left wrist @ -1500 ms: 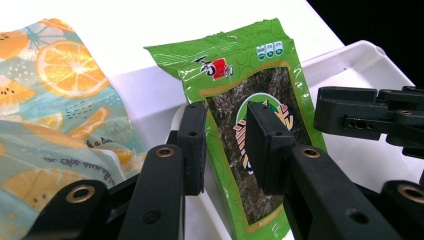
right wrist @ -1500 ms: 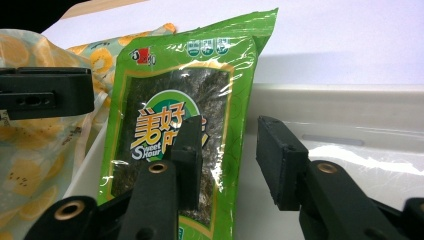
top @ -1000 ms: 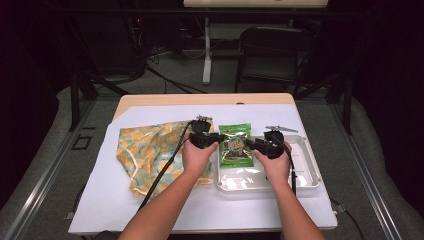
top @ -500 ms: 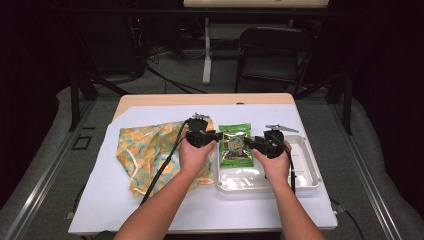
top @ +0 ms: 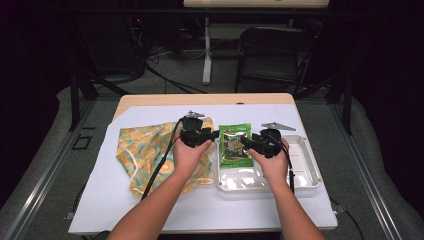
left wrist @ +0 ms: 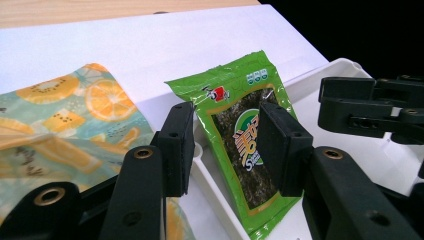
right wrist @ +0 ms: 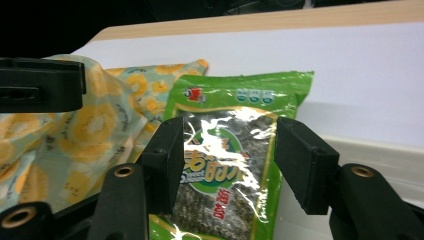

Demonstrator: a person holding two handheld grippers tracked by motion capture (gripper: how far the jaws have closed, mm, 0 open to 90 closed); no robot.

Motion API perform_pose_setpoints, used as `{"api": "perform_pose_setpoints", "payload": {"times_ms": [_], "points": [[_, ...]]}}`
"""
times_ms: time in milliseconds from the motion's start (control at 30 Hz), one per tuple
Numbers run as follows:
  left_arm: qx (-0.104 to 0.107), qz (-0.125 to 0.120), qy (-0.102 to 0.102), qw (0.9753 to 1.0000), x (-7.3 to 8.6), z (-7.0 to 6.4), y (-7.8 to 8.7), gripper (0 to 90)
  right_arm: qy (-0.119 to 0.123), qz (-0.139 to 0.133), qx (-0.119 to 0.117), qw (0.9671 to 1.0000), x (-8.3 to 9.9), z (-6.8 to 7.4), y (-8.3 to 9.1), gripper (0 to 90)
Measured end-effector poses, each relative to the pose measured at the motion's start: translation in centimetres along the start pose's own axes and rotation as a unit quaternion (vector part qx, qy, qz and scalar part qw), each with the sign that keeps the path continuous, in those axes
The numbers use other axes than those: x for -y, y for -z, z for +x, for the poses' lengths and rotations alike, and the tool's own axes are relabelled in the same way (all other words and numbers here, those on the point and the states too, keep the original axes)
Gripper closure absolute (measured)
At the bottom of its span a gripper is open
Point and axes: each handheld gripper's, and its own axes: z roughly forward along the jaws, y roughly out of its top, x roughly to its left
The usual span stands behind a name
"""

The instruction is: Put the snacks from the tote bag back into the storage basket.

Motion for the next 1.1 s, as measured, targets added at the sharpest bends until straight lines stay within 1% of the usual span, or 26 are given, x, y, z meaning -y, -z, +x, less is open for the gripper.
{"api": "perform_pose_setpoints", "payload": {"times_ms": [133,300,400,533,667,767,867,900,933,1000,1033,1100], "points": [[-0.003,-0.003,-0.004,1.0000,0.0,0.1,0.7,58.1,0.013,-0.006,-0.005,0.9999,-0.2,0.7,0.3,45.6],[0.004,-0.011,-0.011,0.9999,-0.2,-0.1,1.7,57.4,0.026,-0.008,-0.008,0.9996,-0.5,1.5,0.6,45.3],[0.004,-0.015,-0.016,0.9998,-0.3,-0.2,2.3,57.1,0.034,-0.011,-0.010,0.9993,-0.6,1.8,0.8,44.9],[-0.006,-0.026,-0.032,0.9991,-0.4,-0.2,3.4,56.9,0.039,-0.012,-0.015,0.9991,-0.7,2.3,1.0,44.8],[-0.010,-0.030,-0.038,0.9988,-0.5,-0.1,4.5,56.8,0.044,-0.014,-0.023,0.9987,-0.8,2.7,1.2,44.6],[-0.020,-0.033,-0.053,0.9978,-0.5,0.0,5.3,56.8,0.051,-0.014,-0.027,0.9982,-0.8,3.1,1.3,44.5],[-0.028,-0.035,-0.062,0.9971,-0.3,0.1,6.2,56.5,0.058,-0.012,-0.028,0.9979,-0.8,3.5,1.3,44.5],[-0.030,-0.038,-0.065,0.9967,-0.2,0.2,6.4,56.3,0.057,-0.016,-0.032,0.9977,-0.8,3.6,1.3,44.5],[-0.028,-0.045,-0.064,0.9966,-0.1,0.3,6.7,56.0,0.058,-0.014,-0.032,0.9977,-0.8,3.7,1.3,44.5],[-0.028,-0.045,-0.060,0.9968,0.2,0.5,7.0,55.6,0.063,-0.015,-0.034,0.9973,-0.8,4.0,1.3,44.5],[-0.028,-0.040,-0.062,0.9969,0.3,0.7,7.3,55.6,0.064,-0.016,-0.035,0.9972,-0.8,4.1,1.4,44.5],[-0.031,-0.043,-0.062,0.9967,0.7,1.0,7.6,55.6,0.068,-0.017,-0.036,0.9969,-0.8,4.4,1.4,44.5]]}}
